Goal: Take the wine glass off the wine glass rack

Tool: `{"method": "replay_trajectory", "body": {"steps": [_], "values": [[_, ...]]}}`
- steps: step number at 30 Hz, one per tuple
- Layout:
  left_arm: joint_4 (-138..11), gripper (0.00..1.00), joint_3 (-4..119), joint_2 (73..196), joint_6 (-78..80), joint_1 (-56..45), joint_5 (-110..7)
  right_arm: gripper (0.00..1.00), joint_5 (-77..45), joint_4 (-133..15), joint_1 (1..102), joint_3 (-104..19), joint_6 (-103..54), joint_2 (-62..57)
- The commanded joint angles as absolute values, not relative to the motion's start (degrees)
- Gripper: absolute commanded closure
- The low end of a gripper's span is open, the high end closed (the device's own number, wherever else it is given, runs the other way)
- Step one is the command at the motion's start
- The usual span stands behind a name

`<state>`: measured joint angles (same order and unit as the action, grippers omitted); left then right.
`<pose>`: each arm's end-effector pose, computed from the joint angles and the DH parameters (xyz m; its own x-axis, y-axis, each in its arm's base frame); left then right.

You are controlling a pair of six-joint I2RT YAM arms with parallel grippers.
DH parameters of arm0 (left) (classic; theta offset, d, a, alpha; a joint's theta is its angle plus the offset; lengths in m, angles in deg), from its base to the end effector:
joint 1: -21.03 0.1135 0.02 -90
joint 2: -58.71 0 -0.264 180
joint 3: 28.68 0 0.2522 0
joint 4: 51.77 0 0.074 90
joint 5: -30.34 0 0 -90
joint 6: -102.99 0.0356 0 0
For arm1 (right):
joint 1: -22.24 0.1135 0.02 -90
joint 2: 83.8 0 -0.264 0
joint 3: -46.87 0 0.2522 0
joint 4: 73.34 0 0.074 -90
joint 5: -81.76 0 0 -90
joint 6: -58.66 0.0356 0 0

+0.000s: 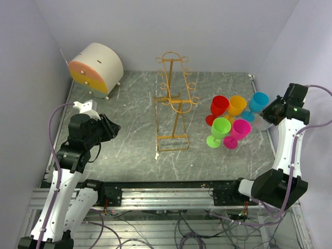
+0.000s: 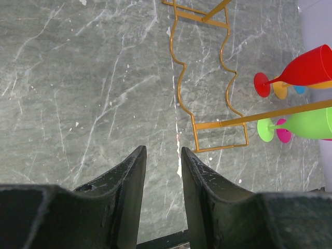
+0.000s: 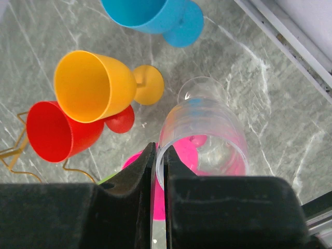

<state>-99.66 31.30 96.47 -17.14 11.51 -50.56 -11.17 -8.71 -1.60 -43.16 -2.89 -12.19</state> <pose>0.1402 -0.0292 0.3233 -0.5220 -0.4150 -0.7451 0.0484 0.8578 -0.5117 0.2311 -0.1001 0.3646 -0.4037 0.6985 -0.5909 0.6410 0.6767 0.3621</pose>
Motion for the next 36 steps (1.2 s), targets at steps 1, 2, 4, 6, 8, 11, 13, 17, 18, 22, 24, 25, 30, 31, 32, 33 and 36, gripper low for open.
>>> {"method": "replay_trajectory", "body": {"steps": [1, 2, 4, 6, 8, 11, 13, 17, 18, 22, 24, 25, 30, 31, 32, 33, 36], "values": [[-98.8, 0.56, 31.8, 96.2, -16.1, 11.9, -51.1, 1.00, -10.4, -13.6, -2.2, -39.8, -2.7, -13.5], [-98.8, 0.56, 31.8, 96.3, -16.1, 11.9, -51.0, 1.00, -9.4, -13.9, -2.1, -38.7, -3.1, -13.6], [-98.8, 0.56, 31.9, 96.6, -16.0, 11.8, -51.0, 1.00, -7.5, -14.7, -2.2, -36.5, -3.4, -13.7], [-98.8, 0.56, 31.9, 96.8, -16.0, 11.9, -50.9, 1.00, -6.3, -15.9, -2.2, -34.5, -3.6, -14.2], [-98.8, 0.56, 31.9, 96.8, -16.0, 11.9, -50.9, 1.00, -5.4, -17.1, -2.1, -32.8, -3.6, -14.8], [-98.8, 0.56, 31.8, 96.7, -16.1, 11.8, -51.1, 1.00, -4.4, -18.0, -2.1, -32.2, -3.6, -14.8], [-98.8, 0.56, 31.8, 96.7, -16.2, 11.9, -51.2, 1.00, -4.7, -18.1, -2.1, -32.2, -4.0, -14.1], [-98.9, 0.56, 31.9, 96.9, -16.1, 11.9, -51.2, 0.97, -6.0, -18.7, -2.1, -31.8, -4.0, -13.7], [-98.9, 0.56, 31.9, 97.0, -16.1, 11.8, -51.1, 0.95, -6.2, -18.8, -2.1, -31.9, -4.1, -13.8], [-98.9, 0.56, 31.8, 97.1, -16.1, 11.8, -51.1, 0.92, -7.2, -19.0, -2.1, -32.1, -4.4, -13.4], [-98.8, 0.56, 31.8, 97.1, -16.1, 11.8, -51.1, 0.91, -7.8, -19.1, -2.1, -31.9, -4.3, -13.1], [-98.8, 0.56, 31.8, 97.2, -16.1, 11.8, -51.0, 0.91, -8.1, -19.2, -2.1, -31.8, -4.4, -12.9], [-99.0, 0.56, 31.8, 97.3, -16.0, 11.8, -51.1, 0.89, -8.5, -19.1, -2.1, -31.8, -4.3, -11.9], [-98.9, 0.56, 31.8, 97.3, -16.1, 11.8, -51.1, 0.89, -8.3, -19.3, -2.1, -31.7, -4.1, -11.9], [-98.9, 0.56, 31.7, 97.2, -16.1, 11.9, -51.1, 0.89, -8.2, -19.4, -2.1, -31.8, -4.0, -11.7], [-98.9, 0.56, 31.7, 97.1, -16.1, 11.9, -51.1, 0.89, -8.2, -19.3, -2.1, -31.9, -4.1, -11.5], [-98.8, 0.56, 31.8, 97.4, -16.1, 11.8, -51.1, 0.86, -8.1, -18.7, -2.1, -32.4, -3.9, -10.5]]}}
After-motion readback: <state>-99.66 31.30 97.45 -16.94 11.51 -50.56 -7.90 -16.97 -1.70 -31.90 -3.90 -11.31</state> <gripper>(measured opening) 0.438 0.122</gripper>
